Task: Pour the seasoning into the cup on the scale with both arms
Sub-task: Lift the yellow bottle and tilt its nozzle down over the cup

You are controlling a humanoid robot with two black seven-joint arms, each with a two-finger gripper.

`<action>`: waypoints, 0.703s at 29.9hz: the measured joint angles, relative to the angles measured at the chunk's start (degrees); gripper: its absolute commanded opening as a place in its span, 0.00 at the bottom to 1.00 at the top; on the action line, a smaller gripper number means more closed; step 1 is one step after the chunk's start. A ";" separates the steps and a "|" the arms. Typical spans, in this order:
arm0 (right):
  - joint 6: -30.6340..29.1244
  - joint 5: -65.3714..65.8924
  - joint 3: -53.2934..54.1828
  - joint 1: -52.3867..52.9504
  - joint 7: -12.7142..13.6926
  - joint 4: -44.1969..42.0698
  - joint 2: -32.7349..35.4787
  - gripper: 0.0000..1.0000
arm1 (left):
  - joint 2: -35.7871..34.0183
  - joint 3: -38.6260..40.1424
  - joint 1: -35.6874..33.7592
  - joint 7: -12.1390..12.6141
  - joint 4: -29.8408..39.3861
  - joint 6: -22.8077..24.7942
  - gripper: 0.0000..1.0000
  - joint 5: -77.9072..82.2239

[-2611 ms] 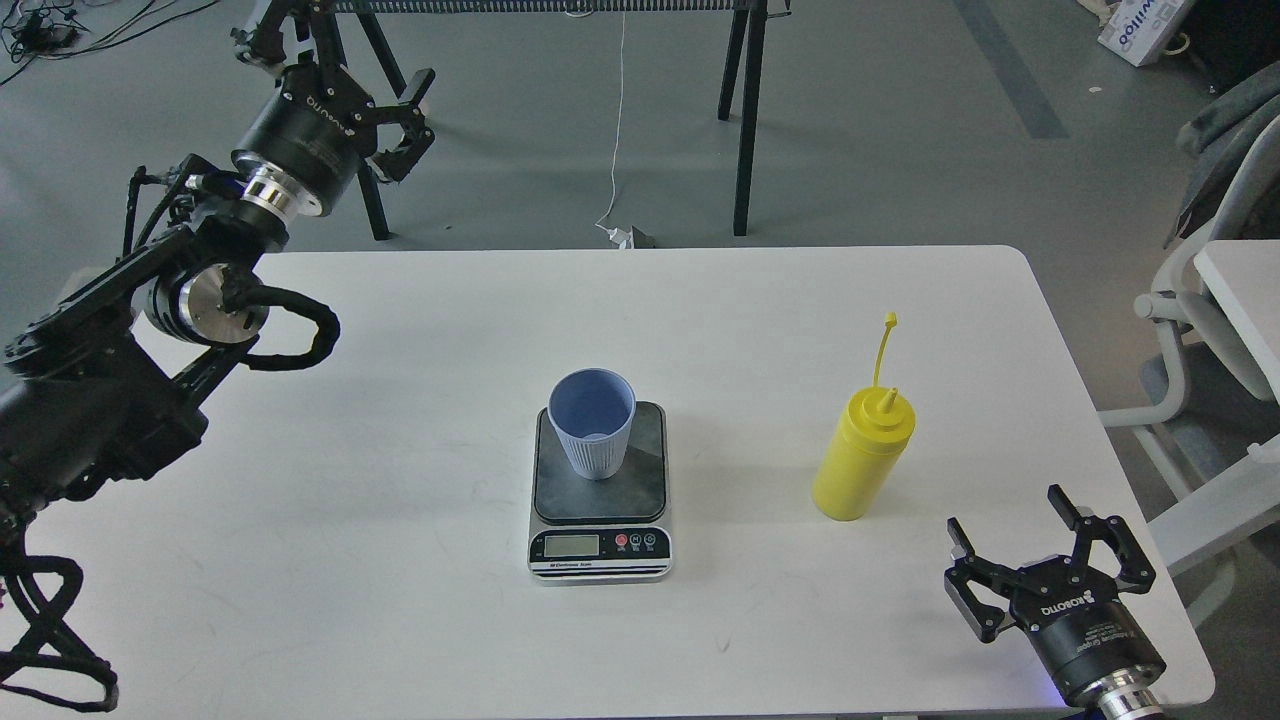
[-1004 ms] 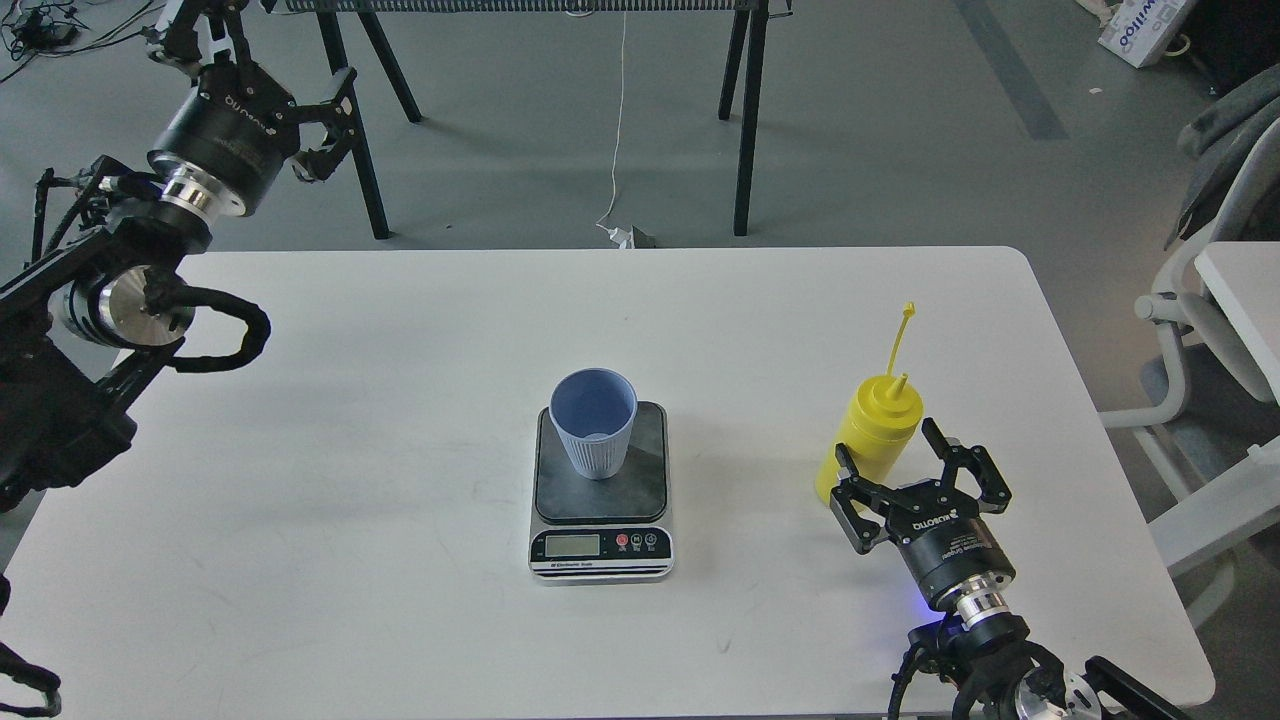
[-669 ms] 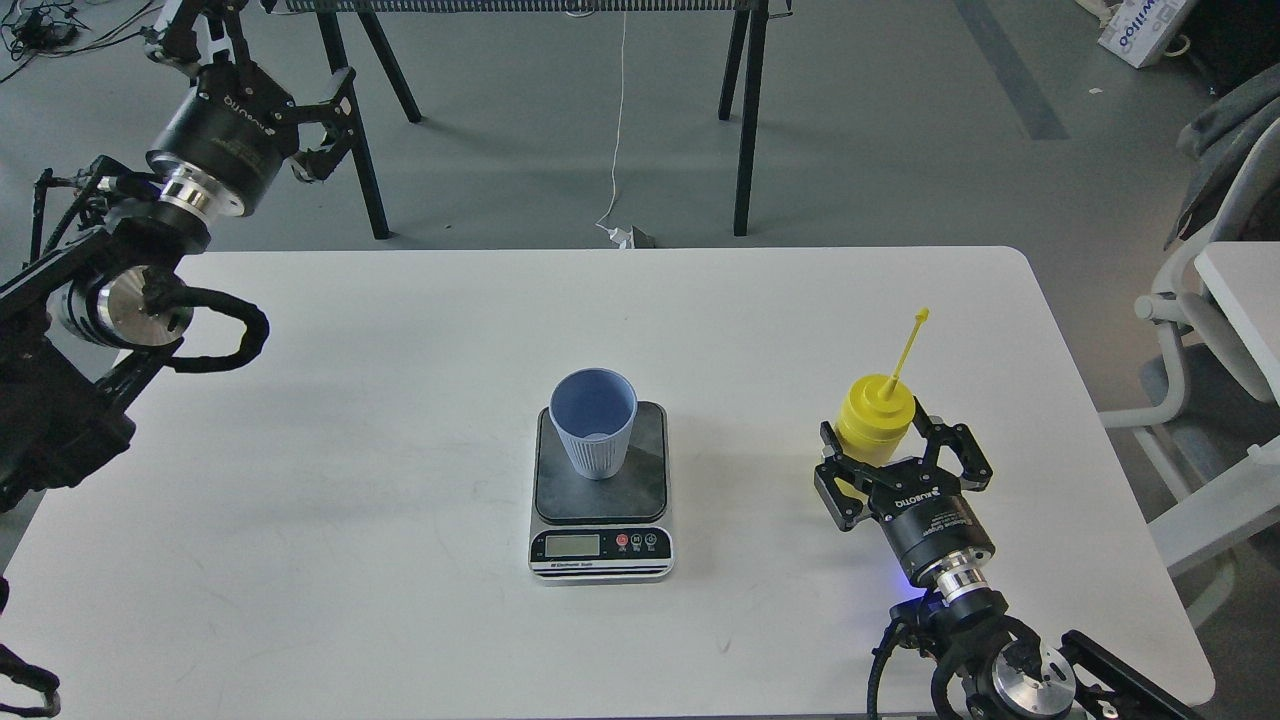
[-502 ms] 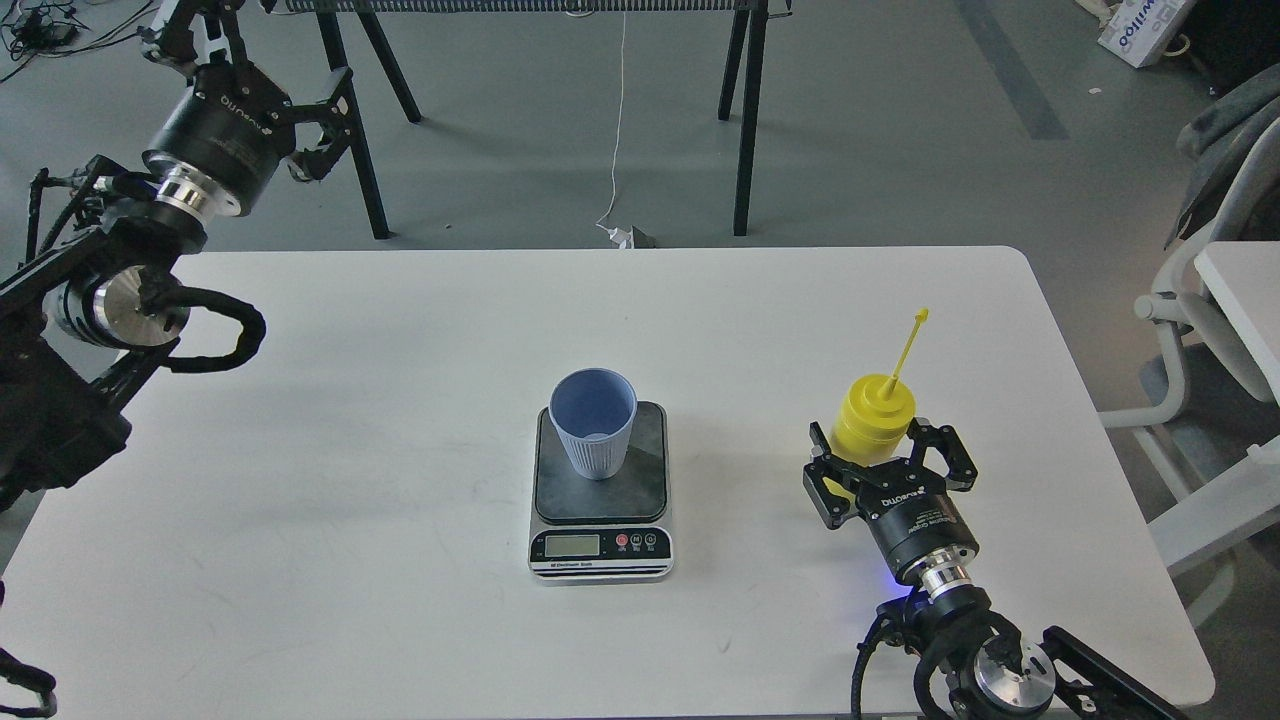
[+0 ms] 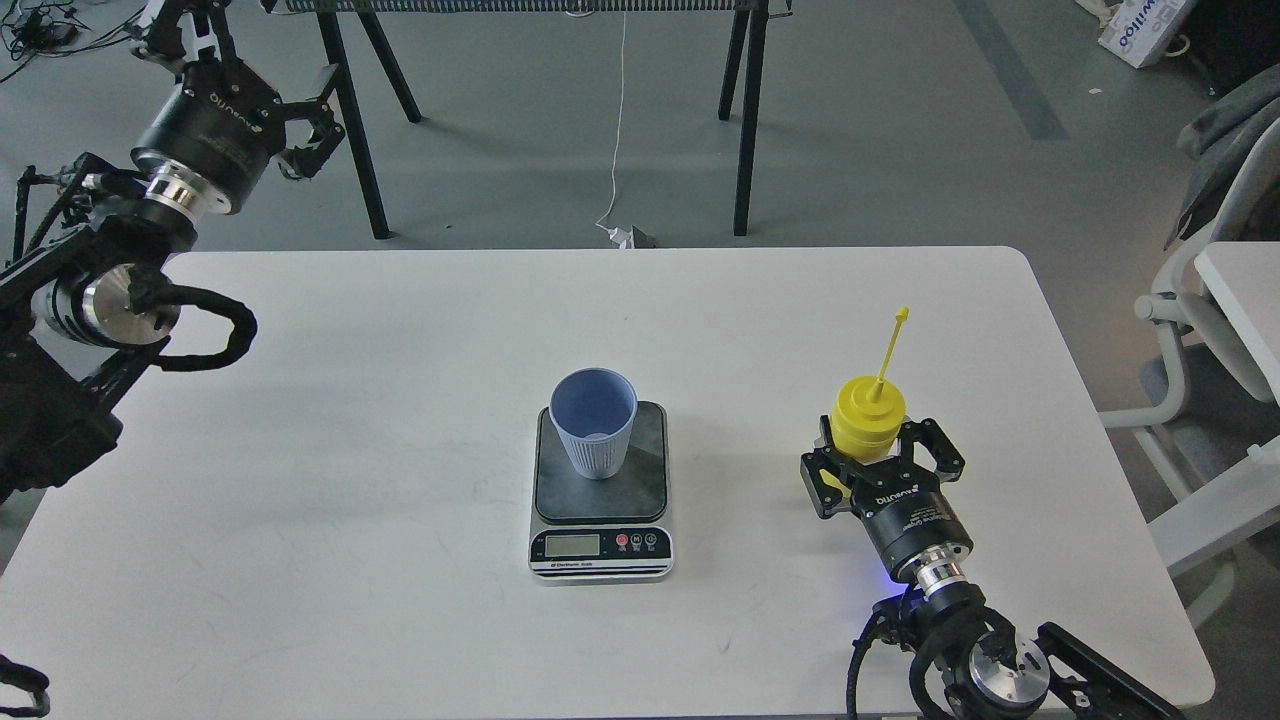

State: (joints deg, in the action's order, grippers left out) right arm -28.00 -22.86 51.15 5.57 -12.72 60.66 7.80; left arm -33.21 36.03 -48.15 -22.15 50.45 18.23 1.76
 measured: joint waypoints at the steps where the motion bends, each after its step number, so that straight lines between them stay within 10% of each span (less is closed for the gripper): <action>1: 0.00 0.00 -0.03 0.06 0.20 0.16 0.01 0.42 | -0.02 0.00 0.00 0.00 0.00 -0.01 1.00 0.00; 21: 2.88 9.97 -5.51 19.22 2.17 8.12 5.81 0.41 | -2.43 0.20 -0.03 -0.35 0.80 -0.03 1.00 0.00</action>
State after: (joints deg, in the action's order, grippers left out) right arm -25.12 -12.89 45.64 24.78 -10.55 68.78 13.61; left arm -35.64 36.23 -48.19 -22.50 51.25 18.19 1.76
